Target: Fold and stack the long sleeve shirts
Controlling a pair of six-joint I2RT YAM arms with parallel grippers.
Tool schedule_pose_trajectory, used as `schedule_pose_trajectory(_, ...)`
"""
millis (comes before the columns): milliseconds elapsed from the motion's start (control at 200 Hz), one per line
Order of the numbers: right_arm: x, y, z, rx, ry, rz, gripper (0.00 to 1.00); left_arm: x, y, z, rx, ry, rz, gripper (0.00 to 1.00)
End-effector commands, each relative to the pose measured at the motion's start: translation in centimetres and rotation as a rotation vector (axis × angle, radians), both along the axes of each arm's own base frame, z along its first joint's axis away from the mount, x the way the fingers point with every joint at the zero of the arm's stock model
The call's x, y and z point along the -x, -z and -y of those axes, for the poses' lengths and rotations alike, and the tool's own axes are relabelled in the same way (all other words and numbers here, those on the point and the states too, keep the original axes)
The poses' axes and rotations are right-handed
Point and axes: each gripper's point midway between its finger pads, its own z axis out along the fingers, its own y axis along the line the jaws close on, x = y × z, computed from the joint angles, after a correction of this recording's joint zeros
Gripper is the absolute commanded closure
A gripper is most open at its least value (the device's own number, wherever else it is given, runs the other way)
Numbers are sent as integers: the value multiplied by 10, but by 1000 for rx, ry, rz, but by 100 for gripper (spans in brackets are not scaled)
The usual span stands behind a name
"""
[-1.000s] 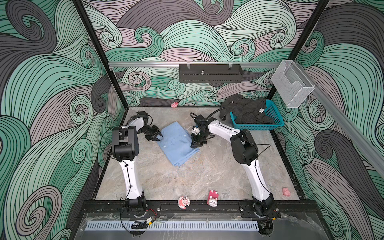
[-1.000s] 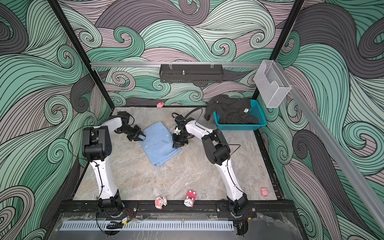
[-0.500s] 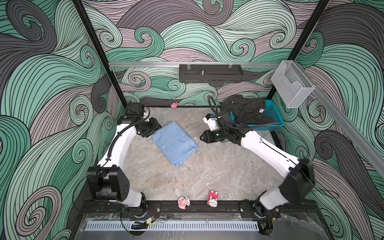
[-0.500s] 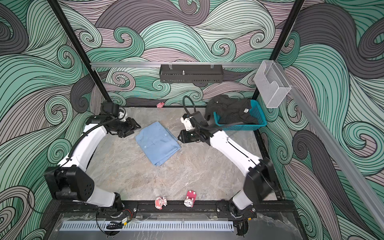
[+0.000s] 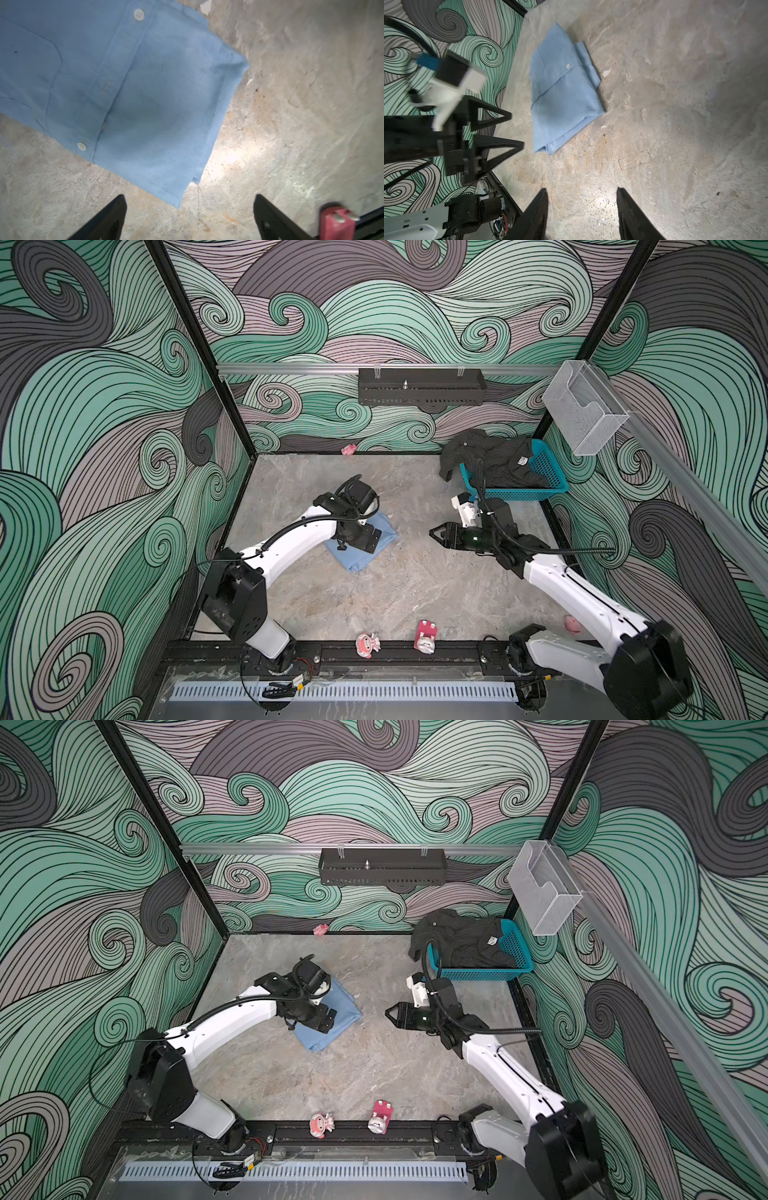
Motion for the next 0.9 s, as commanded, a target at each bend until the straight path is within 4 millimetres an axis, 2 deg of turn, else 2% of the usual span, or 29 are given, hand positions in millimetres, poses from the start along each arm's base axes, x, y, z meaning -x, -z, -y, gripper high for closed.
schedule_pose_trajectory(0, 8, 11, 9, 51, -1, -4, 47, -12, 15, 3, -131, 74, 9, 2)
schedule_pose_trajectory(200, 19, 15, 12, 59, -12, -7, 47, -25, 37, 16, -177, 189, 12, 2)
schedule_pose_trajectory(405, 23, 22, 13, 61, -21, -23, 47, -39, 58, 7, -307, 238, 19, 1)
schedule_pose_trajectory(660, 20, 27, 13, 66, -26, -33, 47, -42, 79, 17, -303, 280, -28, 1)
schedule_pose_trajectory(896, 18, 30, 13, 65, -30, -39, 46, -46, 105, 4, -395, 296, -132, 1)
